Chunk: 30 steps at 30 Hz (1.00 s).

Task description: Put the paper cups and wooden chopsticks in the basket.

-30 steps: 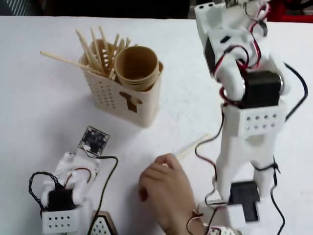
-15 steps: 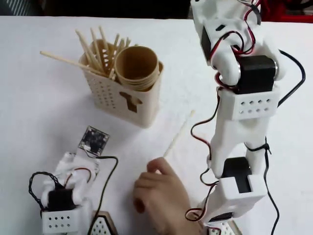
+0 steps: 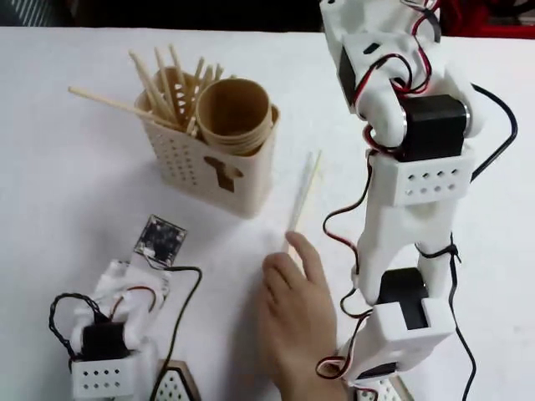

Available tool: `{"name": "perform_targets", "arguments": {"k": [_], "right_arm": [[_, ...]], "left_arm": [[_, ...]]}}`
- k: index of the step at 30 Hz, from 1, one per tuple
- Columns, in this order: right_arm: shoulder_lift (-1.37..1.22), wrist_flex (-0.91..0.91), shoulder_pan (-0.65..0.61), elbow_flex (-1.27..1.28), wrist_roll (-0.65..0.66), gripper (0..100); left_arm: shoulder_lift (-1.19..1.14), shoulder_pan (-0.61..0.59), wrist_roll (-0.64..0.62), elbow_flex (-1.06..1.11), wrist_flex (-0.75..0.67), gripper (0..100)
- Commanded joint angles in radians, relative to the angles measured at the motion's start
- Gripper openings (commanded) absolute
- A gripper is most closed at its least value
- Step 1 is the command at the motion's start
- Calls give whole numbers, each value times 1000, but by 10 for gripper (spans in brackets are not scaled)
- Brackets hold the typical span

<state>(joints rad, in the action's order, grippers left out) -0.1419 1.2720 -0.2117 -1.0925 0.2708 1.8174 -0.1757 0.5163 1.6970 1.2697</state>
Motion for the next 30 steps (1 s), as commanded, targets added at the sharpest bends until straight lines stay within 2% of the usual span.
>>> {"name": "perform_targets", "arguments": {"k": [1, 8, 18, 22, 30], "right_arm": [[4, -4, -2, -34, -2, 63], [2, -10, 4, -34, -2, 63], [-50, -12, 91, -37, -2, 63], [-77, 82, 84, -34, -2, 63], [-140, 430, 65, -34, -2, 63]], "left_arm": [[-16, -7, 8, -3, 12, 114], [-16, -7, 8, -3, 12, 114], [-16, -7, 8, -3, 12, 114], [-16, -7, 8, -3, 12, 114], [-16, -7, 9, -3, 12, 114]]}}
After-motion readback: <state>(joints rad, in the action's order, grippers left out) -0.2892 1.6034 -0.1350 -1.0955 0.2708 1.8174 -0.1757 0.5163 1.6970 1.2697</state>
